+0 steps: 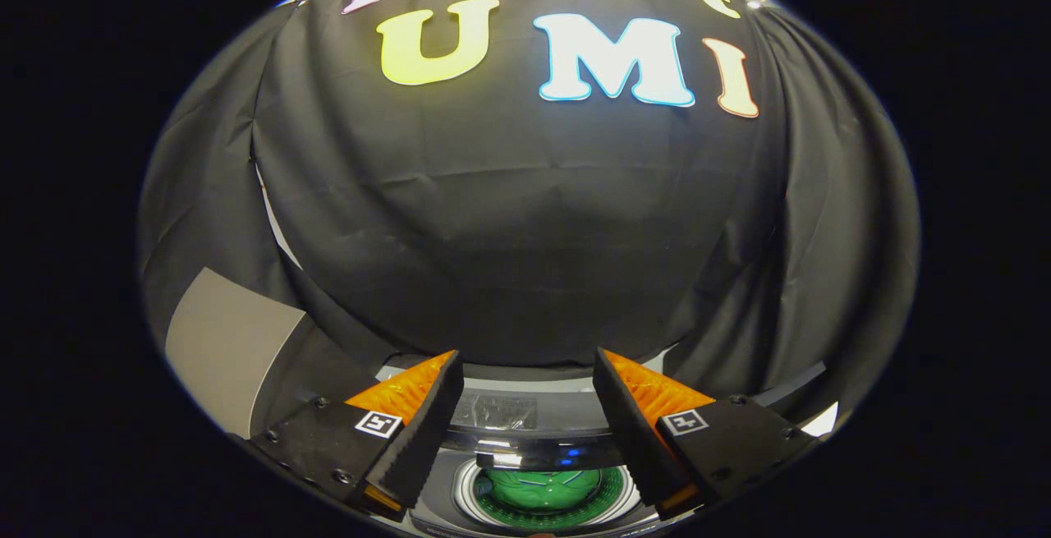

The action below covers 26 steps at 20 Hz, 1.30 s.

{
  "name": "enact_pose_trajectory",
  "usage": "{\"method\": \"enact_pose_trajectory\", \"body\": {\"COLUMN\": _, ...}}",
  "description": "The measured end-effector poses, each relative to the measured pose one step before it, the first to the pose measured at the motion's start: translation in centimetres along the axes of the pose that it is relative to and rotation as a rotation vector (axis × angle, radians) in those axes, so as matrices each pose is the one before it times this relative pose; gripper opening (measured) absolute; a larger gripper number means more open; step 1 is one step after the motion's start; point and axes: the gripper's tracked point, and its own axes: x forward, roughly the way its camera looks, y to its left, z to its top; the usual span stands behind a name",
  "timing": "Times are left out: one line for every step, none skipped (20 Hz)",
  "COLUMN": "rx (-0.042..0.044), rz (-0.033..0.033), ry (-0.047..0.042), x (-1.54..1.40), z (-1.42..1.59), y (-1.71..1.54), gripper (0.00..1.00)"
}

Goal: Put the clothes into the washing machine and then close the washing machine lid.

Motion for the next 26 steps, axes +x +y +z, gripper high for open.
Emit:
{"method": "enact_pose_trajectory", "body": {"rx": -0.00199, "rz": 0.00003, "ry": -0.00881, "x": -0.259, "z": -0.098, "y": 0.037, "gripper": 0.99}}
{"method": "enact_pose_trajectory", "body": {"rx": 0.00011, "rz": -0.00005, "ry": -0.00912, "x": -0.307, "z": -0.149, "y": 0.038, "gripper": 0.99}}
{"method": "enact_pose_trajectory", "body": {"rx": -0.00167, "rz": 0.0007, "ry": -0.00585, "x": -0.238, "z": -0.147, "y": -0.012, "gripper": 0.99}}
{"method": "enact_pose_trajectory", "body": {"rx": -0.0007, "rz": 0.00036, "ry": -0.00545, "x": -0.059, "z": -0.097, "y": 0.014, "gripper": 0.99}}
{"method": "enact_pose_trajectory", "body": {"rx": -0.00034, "rz": -0.00028, "ry": -0.00549, "x": -0.212, "z": -0.065, "y": -0.047, "gripper": 0.99}}
{"method": "enact_pose_trajectory", "body": {"rx": -0.00118, "rz": -0.00034, "ry": -0.00557, "x": -0.099, "z": -0.249, "y": 0.058, "gripper": 0.99}}
{"method": "enact_pose_trajectory", "body": {"rx": -0.00137, "rz": 0.00053, "ry": -0.00666, "x": -0.181, "z": -0.095, "y": 0.008, "gripper": 0.99}}
{"method": "enact_pose_trajectory", "body": {"rx": -0.00145, "rz": 0.00127, "ry": -0.00593, "x": -0.315, "z": -0.097, "y": 0.026, "gripper": 0.99}}
{"method": "enact_pose_trajectory", "body": {"rx": -0.00212, "rz": 0.00167, "ry": -0.00686, "x": -0.159, "z": -0.138, "y": 0.029, "gripper": 0.99}}
{"method": "enact_pose_trajectory", "body": {"rx": -0.00287, "rz": 0.00141, "ry": -0.00871, "x": -0.233, "z": -0.163, "y": 0.041, "gripper": 0.99}}
{"method": "enact_pose_trajectory", "body": {"rx": -0.00163, "rz": 0.00088, "ry": -0.00918, "x": -0.623, "z": 0.01, "y": 0.256, "gripper": 0.99}}
{"method": "enact_pose_trajectory", "body": {"rx": 0.0011, "rz": -0.00087, "ry": -0.00884, "x": -0.27, "z": -0.267, "y": 0.026, "gripper": 0.99}}
{"method": "enact_pose_trajectory", "body": {"rx": -0.00087, "rz": -0.00156, "ry": -0.0072, "x": -0.176, "z": -0.172, "y": -0.006, "gripper": 0.99}}
{"method": "enact_pose_trajectory", "body": {"rx": 0.0006, "rz": -0.0013, "ry": -0.00906, "x": -0.22, "z": -0.135, "y": 0.084, "gripper": 0.99}}
{"method": "enact_pose_trajectory", "body": {"rx": -0.00033, "rz": 0.00002, "ry": -0.0101, "x": -0.173, "z": -0.114, "y": 0.015, "gripper": 0.99}}
{"method": "enact_pose_trajectory", "body": {"rx": -0.00106, "rz": 0.00025, "ry": -0.01419, "x": -0.265, "z": -0.163, "y": 0.02, "gripper": 0.99}}
{"method": "enact_pose_trajectory", "body": {"rx": -0.00362, "rz": 0.00173, "ry": -0.01795, "x": -0.331, "z": -0.151, "y": -0.007, "gripper": 0.99}}
{"method": "enact_pose_trajectory", "body": {"rx": -0.00444, "rz": 0.00361, "ry": -0.02364, "x": -0.22, "z": -0.086, "y": 0.088, "gripper": 0.98}}
{"method": "enact_pose_trajectory", "body": {"rx": -0.00801, "rz": 0.00593, "ry": -0.0425, "x": -0.275, "z": 0.192, "y": 0.046, "gripper": 0.98}}
{"method": "enact_pose_trajectory", "body": {"rx": -0.00094, "rz": 0.00399, "ry": -0.04317, "x": -0.339, "z": 0.207, "y": 0.021, "gripper": 0.99}}
{"method": "enact_pose_trajectory", "body": {"rx": 0.00304, "rz": -0.00202, "ry": -0.0208, "x": -0.418, "z": -0.252, "y": 0.03, "gripper": 0.99}}
{"method": "enact_pose_trajectory", "body": {"rx": -0.00326, "rz": -0.00382, "ry": -0.02206, "x": 0.145, "z": -0.46, "y": -0.269, "gripper": 0.99}}
{"method": "enact_pose_trajectory", "body": {"rx": -0.00077, "rz": -0.00176, "ry": -0.00774, "x": -0.359, "z": -0.443, "y": -0.01, "gripper": 0.98}}
{"method": "enact_pose_trajectory", "body": {"rx": 0.00172, "rz": -0.00044, "ry": -0.00664, "x": -0.359, "z": -0.546, "y": 0.051, "gripper": 0.98}}
{"method": "enact_pose_trajectory", "body": {"rx": 0.00016, "rz": -0.00074, "ry": -0.0019, "x": -0.541, "z": -0.451, "y": 0.026, "gripper": 0.98}}
{"method": "enact_pose_trajectory", "body": {"rx": -0.00191, "rz": -0.00003, "ry": -0.00111, "x": -0.629, "z": -0.564, "y": 0.194, "gripper": 0.98}}
